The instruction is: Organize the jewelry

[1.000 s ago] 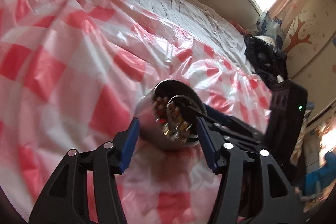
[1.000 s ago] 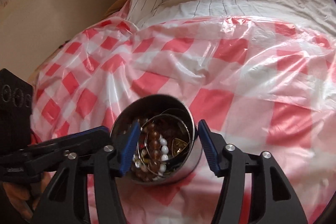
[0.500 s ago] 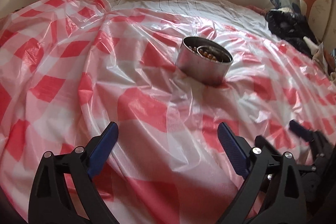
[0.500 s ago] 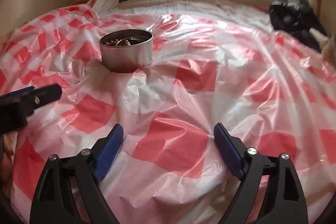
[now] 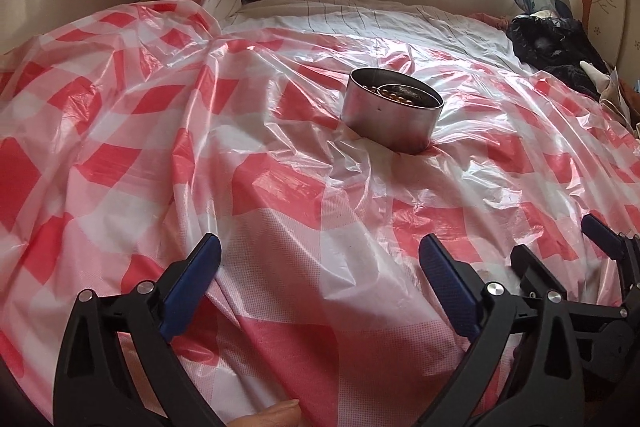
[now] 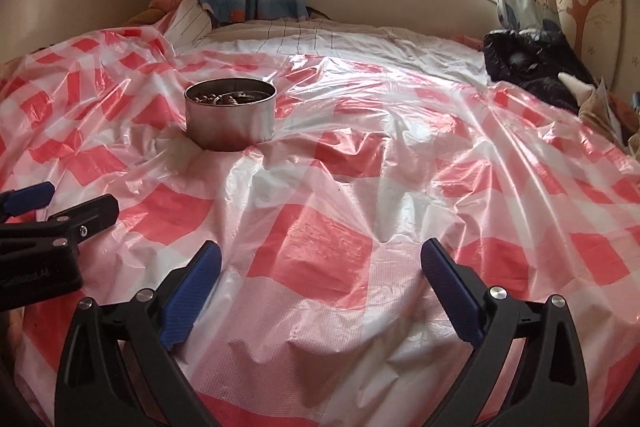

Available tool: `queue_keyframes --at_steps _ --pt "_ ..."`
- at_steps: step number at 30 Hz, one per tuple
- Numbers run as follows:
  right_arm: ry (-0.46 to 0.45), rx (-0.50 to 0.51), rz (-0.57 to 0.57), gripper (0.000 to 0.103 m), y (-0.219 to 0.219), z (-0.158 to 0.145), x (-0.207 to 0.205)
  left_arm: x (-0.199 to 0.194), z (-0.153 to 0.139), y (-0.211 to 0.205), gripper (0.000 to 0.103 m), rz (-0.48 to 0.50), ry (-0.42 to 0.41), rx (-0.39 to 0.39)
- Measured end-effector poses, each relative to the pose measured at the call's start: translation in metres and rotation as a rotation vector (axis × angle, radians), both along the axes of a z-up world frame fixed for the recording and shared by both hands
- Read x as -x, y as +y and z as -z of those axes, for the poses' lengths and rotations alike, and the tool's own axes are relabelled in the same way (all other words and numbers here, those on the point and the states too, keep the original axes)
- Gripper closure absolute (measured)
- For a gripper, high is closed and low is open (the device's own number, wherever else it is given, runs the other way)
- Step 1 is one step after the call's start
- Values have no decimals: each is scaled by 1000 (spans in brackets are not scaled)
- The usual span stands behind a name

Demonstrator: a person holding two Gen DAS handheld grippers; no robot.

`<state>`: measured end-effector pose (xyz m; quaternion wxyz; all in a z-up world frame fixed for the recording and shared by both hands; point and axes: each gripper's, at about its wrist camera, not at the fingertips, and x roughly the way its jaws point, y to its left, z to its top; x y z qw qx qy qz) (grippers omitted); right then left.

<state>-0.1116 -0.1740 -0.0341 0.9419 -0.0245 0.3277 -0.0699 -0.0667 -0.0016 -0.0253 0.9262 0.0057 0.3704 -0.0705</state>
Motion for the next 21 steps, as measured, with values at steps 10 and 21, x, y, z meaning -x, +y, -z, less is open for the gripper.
queue_keyframes --at_steps 10,21 --pt "21 42 11 7 4 2 -6 -6 4 -8 8 -32 30 -66" --pt "62 74 22 7 9 5 -13 -7 7 -9 8 -42 43 -66"
